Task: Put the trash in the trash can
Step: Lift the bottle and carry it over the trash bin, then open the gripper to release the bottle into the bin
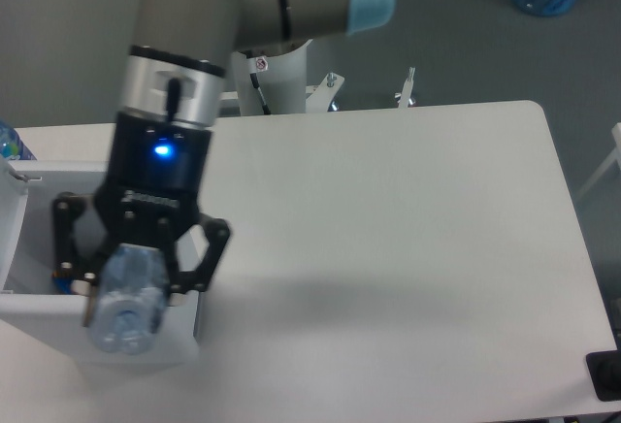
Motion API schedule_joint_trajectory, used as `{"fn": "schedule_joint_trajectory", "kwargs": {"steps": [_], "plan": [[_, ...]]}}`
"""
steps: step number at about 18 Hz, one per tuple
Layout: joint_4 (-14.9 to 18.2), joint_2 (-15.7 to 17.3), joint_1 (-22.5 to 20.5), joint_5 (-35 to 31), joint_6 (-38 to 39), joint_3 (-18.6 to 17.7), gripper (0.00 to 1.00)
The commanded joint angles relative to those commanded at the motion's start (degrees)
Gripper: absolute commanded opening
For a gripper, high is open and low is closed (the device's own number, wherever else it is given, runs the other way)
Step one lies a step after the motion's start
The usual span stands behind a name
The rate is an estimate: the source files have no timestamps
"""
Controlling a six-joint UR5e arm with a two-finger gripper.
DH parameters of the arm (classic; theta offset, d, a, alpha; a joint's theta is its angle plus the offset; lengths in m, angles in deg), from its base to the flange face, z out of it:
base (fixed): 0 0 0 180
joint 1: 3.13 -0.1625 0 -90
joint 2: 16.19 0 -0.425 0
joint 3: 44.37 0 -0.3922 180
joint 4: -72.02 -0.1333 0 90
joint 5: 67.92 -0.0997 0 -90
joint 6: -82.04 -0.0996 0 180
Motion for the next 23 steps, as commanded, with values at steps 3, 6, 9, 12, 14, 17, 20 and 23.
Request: {"fn": "schedule_joint_trajectory", "kwargs": {"steps": [3, 6, 9, 12, 14, 17, 20, 23], "plan": [[0.00, 0.17, 1.14, 0.09, -0.26, -1.14, 0.61], [-0.09, 0.44, 1.32, 0.09, -0.44, -2.03, 0.91], [-0.09, 0.53, 1.32, 0.09, -2.54, -2.03, 1.00], [0.00, 0.79, 1.24, -0.09, -3.25, -1.94, 1.00], [0.00, 0.97, 0.80, -0.35, -3.34, -1.94, 1.00], [0.09, 1.14, -1.65, -1.75, -3.34, -1.24, 1.00], [0.17, 1.05, -4.65, -3.07, -5.79, 0.87, 1.00], [0.70, 1.14, -6.84, -7.54, -11.67, 1.05, 1.00]]}}
